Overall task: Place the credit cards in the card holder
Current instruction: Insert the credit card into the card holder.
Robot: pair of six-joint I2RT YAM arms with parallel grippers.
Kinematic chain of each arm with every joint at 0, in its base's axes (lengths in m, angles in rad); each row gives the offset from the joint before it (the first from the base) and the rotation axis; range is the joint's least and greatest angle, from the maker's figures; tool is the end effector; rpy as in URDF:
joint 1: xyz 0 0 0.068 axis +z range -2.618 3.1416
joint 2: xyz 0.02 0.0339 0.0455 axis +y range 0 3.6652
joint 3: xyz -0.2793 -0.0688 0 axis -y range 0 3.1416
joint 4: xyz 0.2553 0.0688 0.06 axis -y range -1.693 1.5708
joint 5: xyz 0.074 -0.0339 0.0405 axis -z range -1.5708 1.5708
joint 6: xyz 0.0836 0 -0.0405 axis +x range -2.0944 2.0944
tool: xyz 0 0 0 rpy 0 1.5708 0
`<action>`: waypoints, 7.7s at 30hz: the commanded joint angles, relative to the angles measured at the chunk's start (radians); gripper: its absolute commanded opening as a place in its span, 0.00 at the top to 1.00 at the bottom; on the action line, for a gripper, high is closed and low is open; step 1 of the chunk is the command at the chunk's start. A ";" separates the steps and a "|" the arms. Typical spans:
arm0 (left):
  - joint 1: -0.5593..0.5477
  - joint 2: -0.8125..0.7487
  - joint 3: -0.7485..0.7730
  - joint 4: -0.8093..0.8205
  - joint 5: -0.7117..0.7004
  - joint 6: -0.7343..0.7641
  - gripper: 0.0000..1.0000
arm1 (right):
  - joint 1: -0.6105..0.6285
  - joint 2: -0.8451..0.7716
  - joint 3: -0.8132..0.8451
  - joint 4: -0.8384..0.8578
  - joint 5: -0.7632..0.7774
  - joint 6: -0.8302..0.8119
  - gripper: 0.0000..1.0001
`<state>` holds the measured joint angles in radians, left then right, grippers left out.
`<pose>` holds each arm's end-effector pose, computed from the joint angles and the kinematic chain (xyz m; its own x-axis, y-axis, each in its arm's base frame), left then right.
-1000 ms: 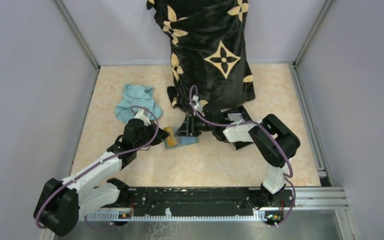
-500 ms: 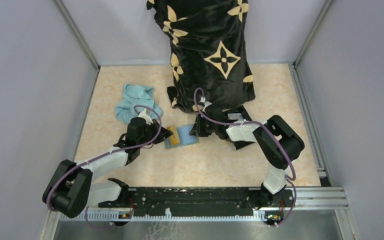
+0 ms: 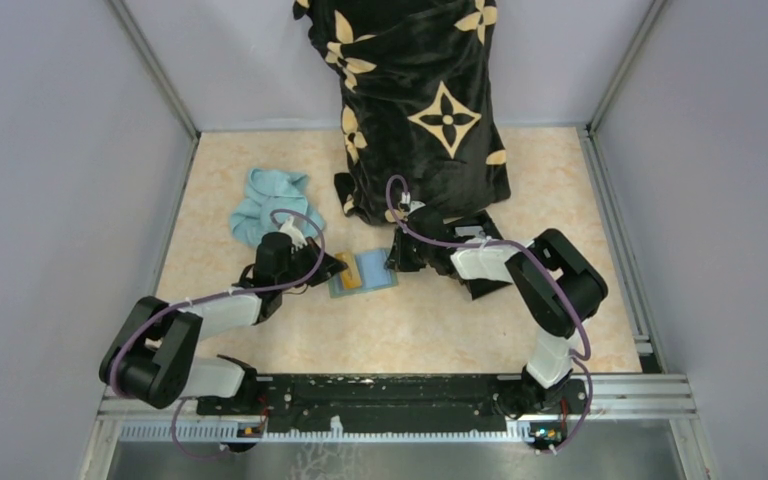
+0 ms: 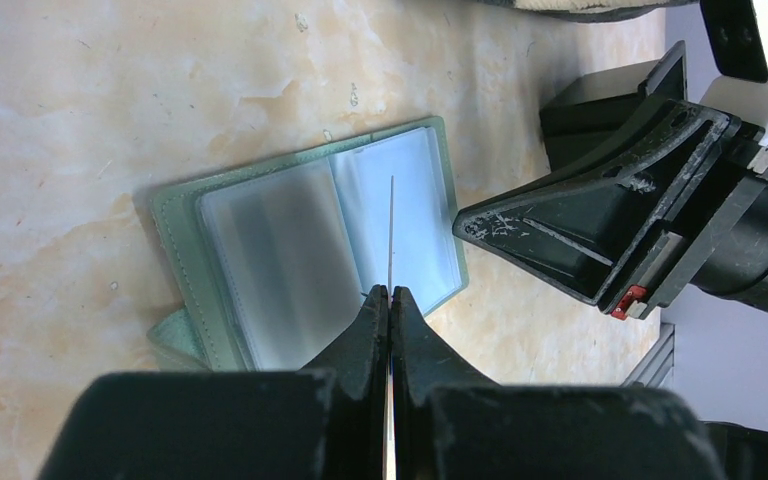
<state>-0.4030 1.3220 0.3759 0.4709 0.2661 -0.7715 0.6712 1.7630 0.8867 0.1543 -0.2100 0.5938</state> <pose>0.2551 -0.1327 0.1414 -0.7155 -0.4262 -0.5536 0.1320 0.6956 -0.7062 0.3022 0.2623 0.1269 -0.8378 0.0334 -0.5449 -0.3161 0.7841 0.5341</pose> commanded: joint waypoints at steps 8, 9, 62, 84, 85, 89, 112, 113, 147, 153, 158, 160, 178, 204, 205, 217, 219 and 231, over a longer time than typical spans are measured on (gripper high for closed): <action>0.028 0.079 -0.005 0.126 0.073 -0.029 1.00 | -0.004 0.036 0.055 0.011 -0.003 -0.017 0.96; 0.029 0.085 -0.006 0.137 0.077 -0.033 1.00 | -0.005 0.037 0.056 0.010 -0.004 -0.018 0.96; 0.072 0.280 -0.012 0.269 0.146 -0.100 1.00 | -0.004 0.008 0.087 -0.044 0.033 -0.051 0.87; 0.093 0.390 -0.038 0.455 0.211 -0.170 1.00 | -0.003 0.024 0.080 -0.052 0.028 -0.056 0.87; 0.094 0.395 -0.040 0.462 0.216 -0.169 1.00 | -0.004 0.022 0.079 -0.052 0.029 -0.057 0.86; 0.093 0.404 -0.042 0.468 0.233 -0.165 1.00 | -0.004 0.020 0.082 -0.055 0.030 -0.057 0.86; 0.093 0.446 -0.039 0.481 0.266 -0.191 1.00 | -0.004 0.026 0.081 -0.047 0.023 -0.052 0.86; 0.093 0.450 -0.037 0.484 0.266 -0.196 1.00 | -0.004 0.026 0.081 -0.047 0.023 -0.053 0.86; 0.073 0.475 -0.026 0.425 0.241 -0.270 1.00 | -0.004 0.026 0.087 -0.048 0.021 -0.053 0.86; 0.067 0.485 -0.011 0.466 0.261 -0.266 1.00 | -0.004 0.028 0.084 -0.048 0.020 -0.053 0.86; 0.065 0.501 -0.016 0.502 0.266 -0.278 1.00 | -0.004 0.031 0.086 -0.048 0.018 -0.052 0.86; 0.064 0.512 -0.018 0.526 0.268 -0.288 1.00 | -0.005 0.032 0.086 -0.048 0.015 -0.050 0.86; -0.006 0.427 0.085 0.179 0.146 -0.167 0.49 | -0.004 0.036 0.088 -0.056 0.015 -0.050 0.86; -0.203 0.442 0.512 -0.776 -0.315 0.040 0.33 | -0.001 0.010 0.087 -0.059 0.011 -0.058 0.86; -0.212 0.452 0.524 -0.793 -0.325 0.041 0.32 | -0.001 0.010 0.087 -0.058 0.008 -0.058 0.86; -0.237 0.434 0.538 -0.903 -0.404 0.032 0.22 | -0.001 0.007 0.074 -0.051 0.001 -0.064 0.86; -0.239 0.426 0.543 -0.916 -0.410 0.032 0.22 | -0.001 0.006 0.073 -0.049 0.000 -0.063 0.86; -0.241 0.342 0.535 -0.911 -0.404 0.032 0.19 | -0.001 0.008 0.078 -0.038 -0.012 -0.060 0.86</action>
<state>-0.6479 1.6707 0.9588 -0.3183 -0.1131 -0.7643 0.6697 1.7908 0.9371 0.0746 -0.2089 0.5419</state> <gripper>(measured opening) 0.803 0.141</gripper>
